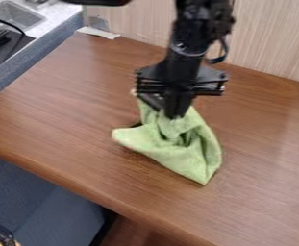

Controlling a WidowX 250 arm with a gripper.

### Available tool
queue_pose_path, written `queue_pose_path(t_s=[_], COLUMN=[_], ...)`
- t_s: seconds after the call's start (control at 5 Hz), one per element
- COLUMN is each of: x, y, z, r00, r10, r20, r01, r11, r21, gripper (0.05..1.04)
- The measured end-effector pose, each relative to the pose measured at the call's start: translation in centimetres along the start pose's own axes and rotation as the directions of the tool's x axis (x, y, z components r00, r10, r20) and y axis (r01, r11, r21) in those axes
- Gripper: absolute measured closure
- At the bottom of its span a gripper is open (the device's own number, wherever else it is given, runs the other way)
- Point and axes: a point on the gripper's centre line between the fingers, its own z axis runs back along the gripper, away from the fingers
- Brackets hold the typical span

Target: Move the cloth at the center of the table

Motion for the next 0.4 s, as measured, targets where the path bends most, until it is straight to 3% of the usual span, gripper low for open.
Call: queue_pose_path(t_s=[0.4], x=[1.1], y=[-3.7], z=[-2.7], r00=[0.999], r10=[-0.012], r20=[-0.04], r01=[0.012], r11=[1.0], r21=[0.011], gripper=[1.014])
